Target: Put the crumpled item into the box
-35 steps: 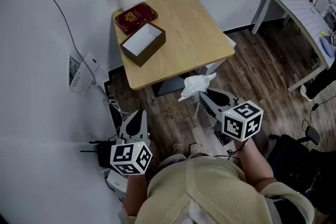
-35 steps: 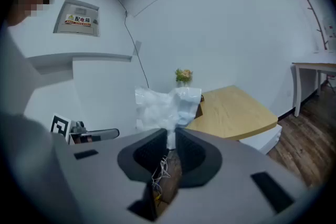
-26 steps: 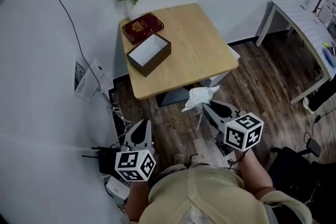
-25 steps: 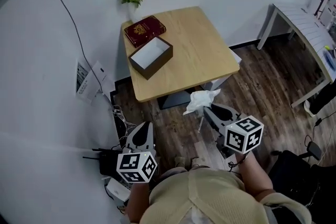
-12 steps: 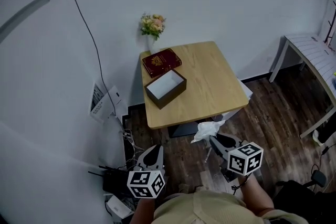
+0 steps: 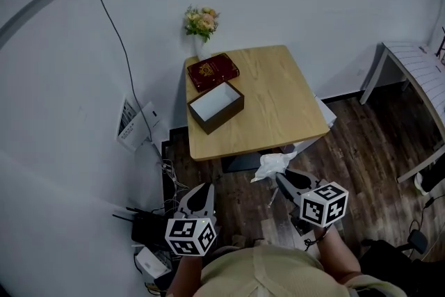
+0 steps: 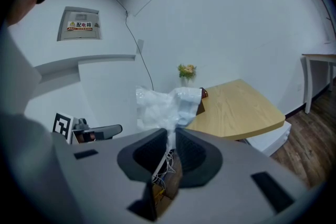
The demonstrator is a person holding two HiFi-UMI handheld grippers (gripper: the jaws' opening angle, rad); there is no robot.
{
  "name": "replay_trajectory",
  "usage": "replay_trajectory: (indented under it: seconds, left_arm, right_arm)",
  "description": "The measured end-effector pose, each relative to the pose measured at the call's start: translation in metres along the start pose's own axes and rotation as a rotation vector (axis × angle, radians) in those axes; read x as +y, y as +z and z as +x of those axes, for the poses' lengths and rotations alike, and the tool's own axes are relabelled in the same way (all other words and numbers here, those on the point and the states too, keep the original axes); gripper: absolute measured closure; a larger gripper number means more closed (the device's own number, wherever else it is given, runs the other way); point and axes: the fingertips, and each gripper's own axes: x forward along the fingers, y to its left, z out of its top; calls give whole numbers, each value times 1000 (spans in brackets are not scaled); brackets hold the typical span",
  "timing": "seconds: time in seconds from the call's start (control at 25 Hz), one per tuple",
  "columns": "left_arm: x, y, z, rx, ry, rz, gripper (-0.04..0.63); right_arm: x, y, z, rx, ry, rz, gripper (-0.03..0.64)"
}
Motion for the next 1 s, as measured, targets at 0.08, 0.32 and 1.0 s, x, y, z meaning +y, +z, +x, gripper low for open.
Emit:
replay_trajectory:
  seconds: [0.08,0.32,1.0]
  left_arm:
    - [-6,-1,2,-3,1,4,563]
    - [-8,-1,4,-2,28,1,563]
    - [17,12,47,-1,5,-2,562]
  right_arm:
    - [-5,0,-2,3,6,-7,549]
    - [-10,1,0,14,28,-9,549]
    - [-27,17,38,28,6,-9,549]
